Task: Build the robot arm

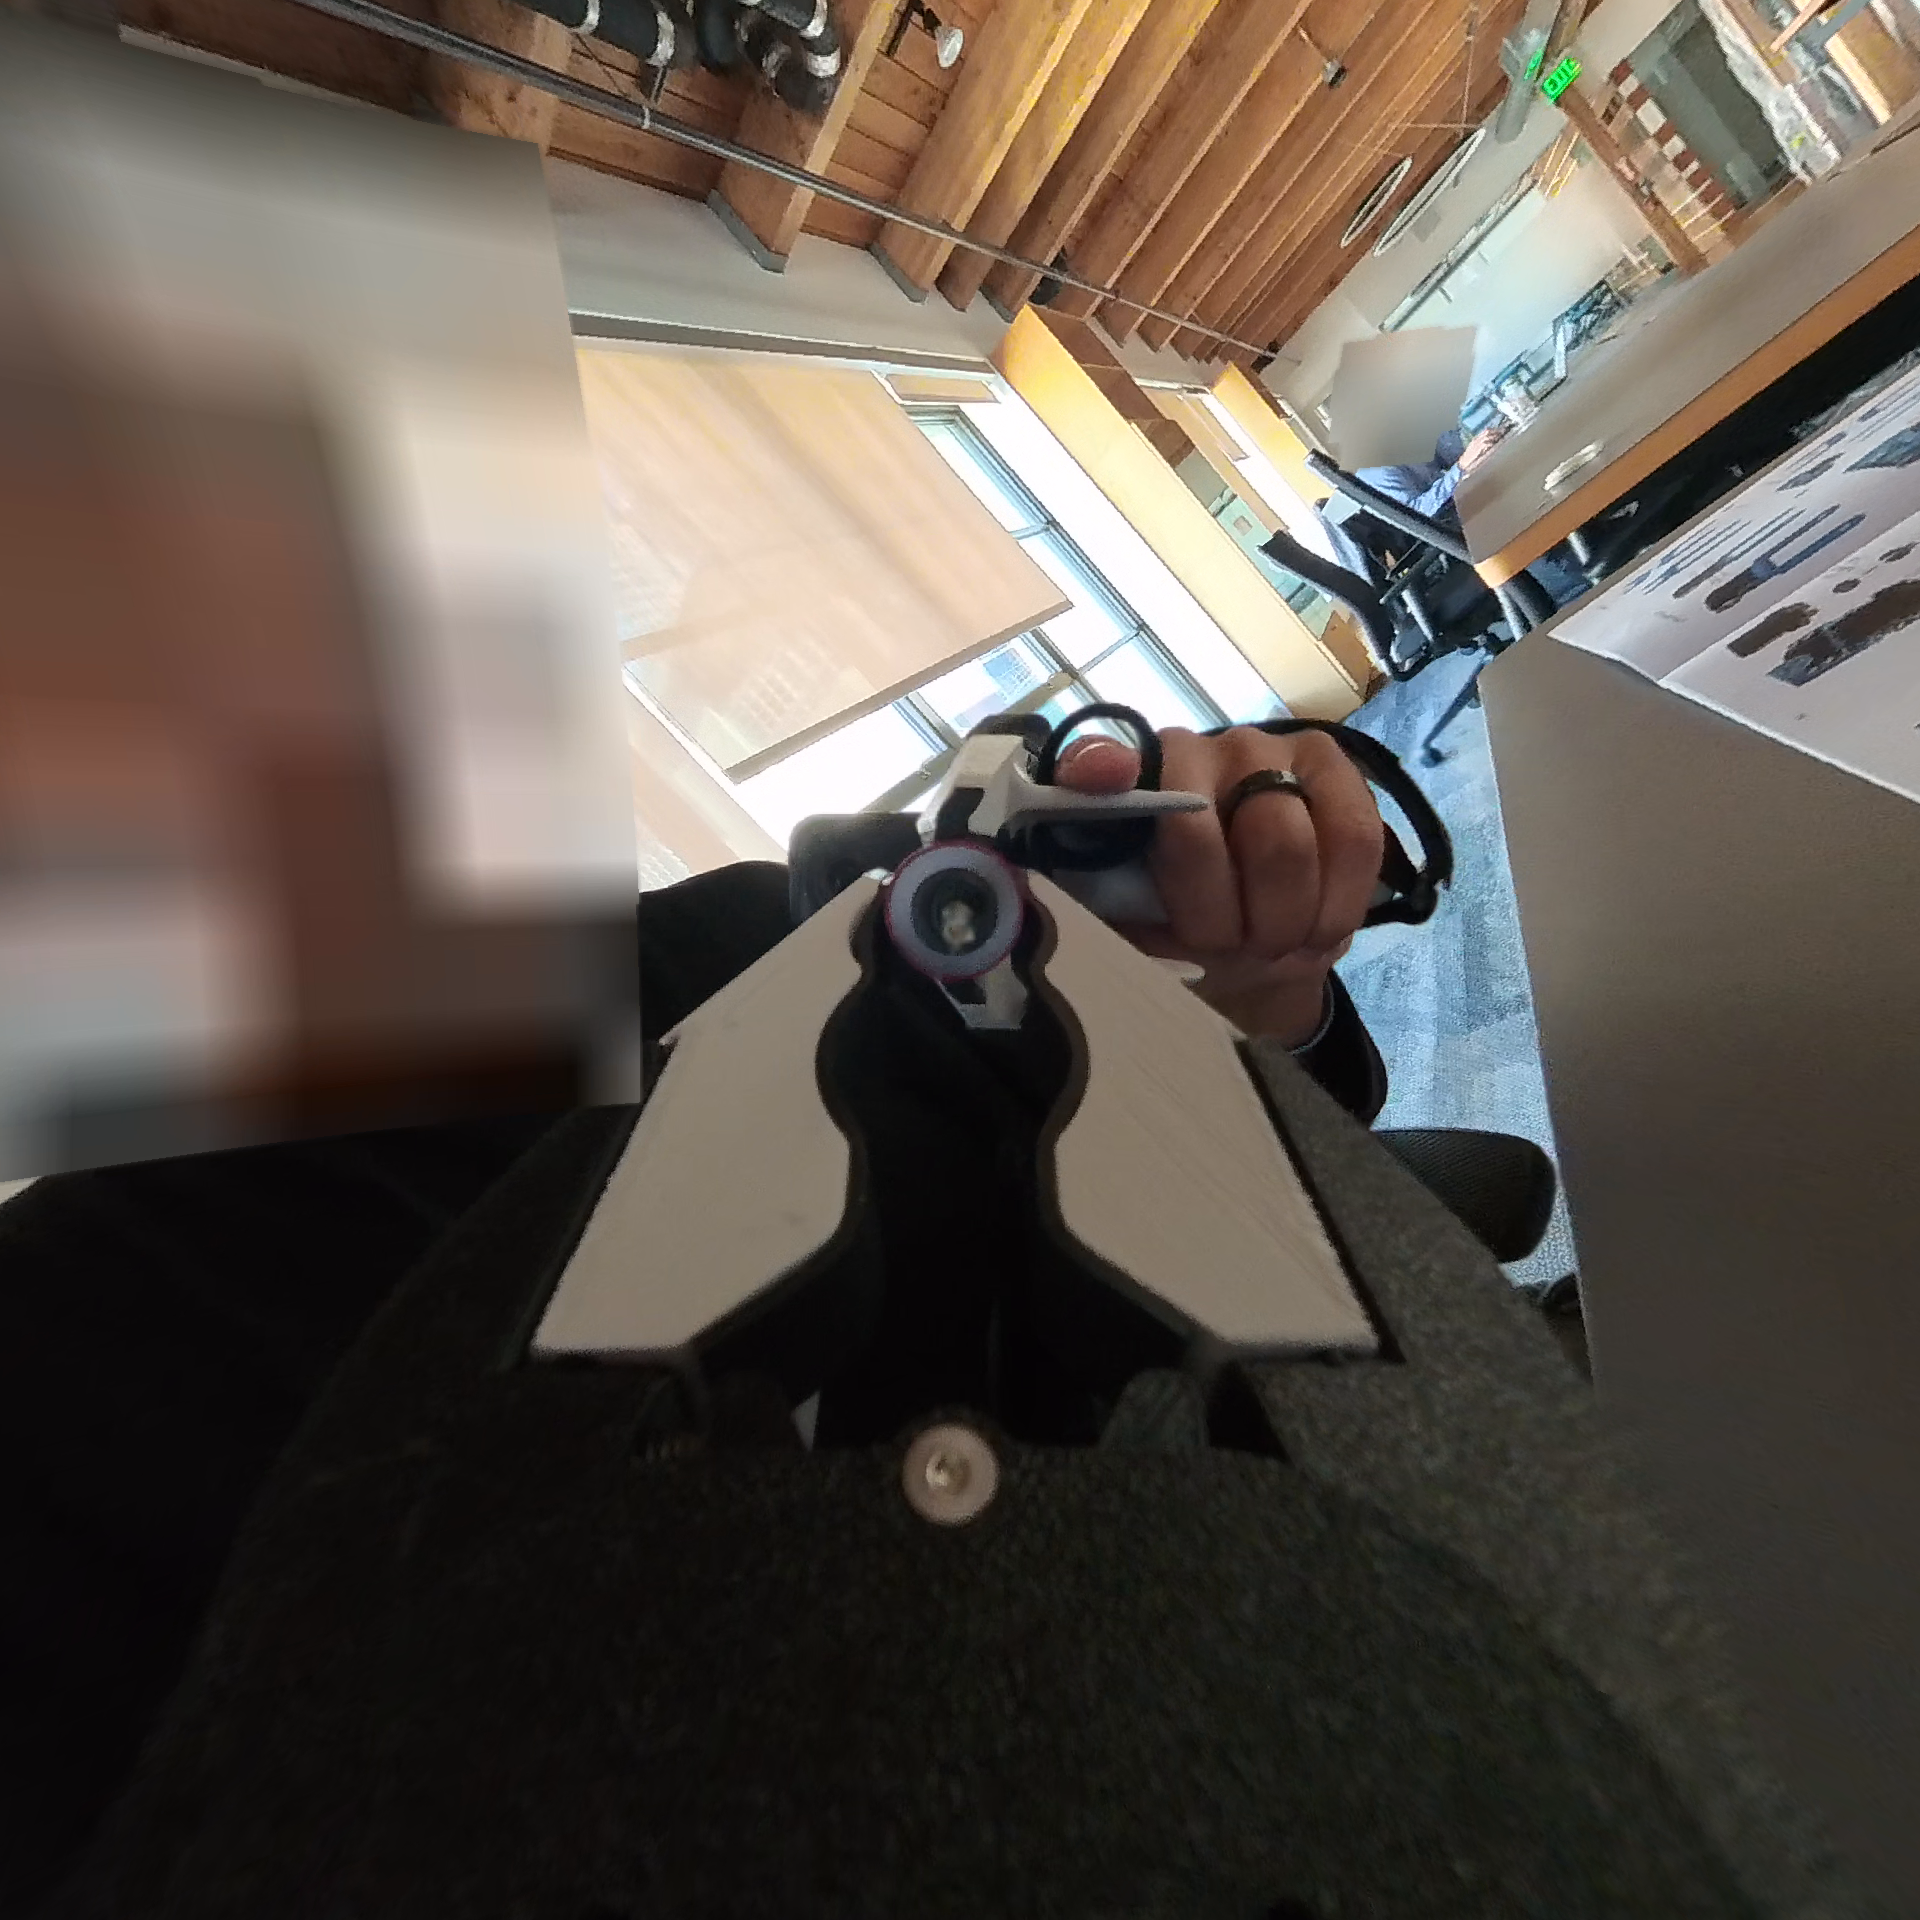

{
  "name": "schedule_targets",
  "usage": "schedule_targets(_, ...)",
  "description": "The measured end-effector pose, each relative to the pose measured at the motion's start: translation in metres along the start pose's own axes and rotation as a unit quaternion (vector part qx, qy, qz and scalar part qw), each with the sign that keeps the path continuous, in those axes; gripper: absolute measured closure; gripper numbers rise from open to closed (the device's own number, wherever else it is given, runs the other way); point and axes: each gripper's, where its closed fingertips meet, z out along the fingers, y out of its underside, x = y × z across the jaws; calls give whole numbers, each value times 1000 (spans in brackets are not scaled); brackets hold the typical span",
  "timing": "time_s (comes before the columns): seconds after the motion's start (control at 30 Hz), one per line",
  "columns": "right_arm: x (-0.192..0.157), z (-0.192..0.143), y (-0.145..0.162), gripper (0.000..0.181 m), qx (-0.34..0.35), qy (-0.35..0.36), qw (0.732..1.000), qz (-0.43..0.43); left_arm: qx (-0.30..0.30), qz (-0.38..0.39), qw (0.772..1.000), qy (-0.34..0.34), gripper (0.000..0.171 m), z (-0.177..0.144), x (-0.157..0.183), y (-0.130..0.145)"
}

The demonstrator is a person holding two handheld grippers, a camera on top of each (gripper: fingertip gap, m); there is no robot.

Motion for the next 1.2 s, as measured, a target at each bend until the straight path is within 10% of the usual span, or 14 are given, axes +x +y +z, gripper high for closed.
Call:
schedule_targets(0.53,9,-13,-9,149,39,33,999,2,-20,-53,998,19,150,-2,2,9)
schedule_targets(0.83,13,-128,-12,153,18,340,928,-150,-66,-118,991,-22,151,-8,-21,40)
schedule_targets(1.2,13,-277,-111,163,86,437,847,-291,-254,-211,944,8,151,46,-41,172)
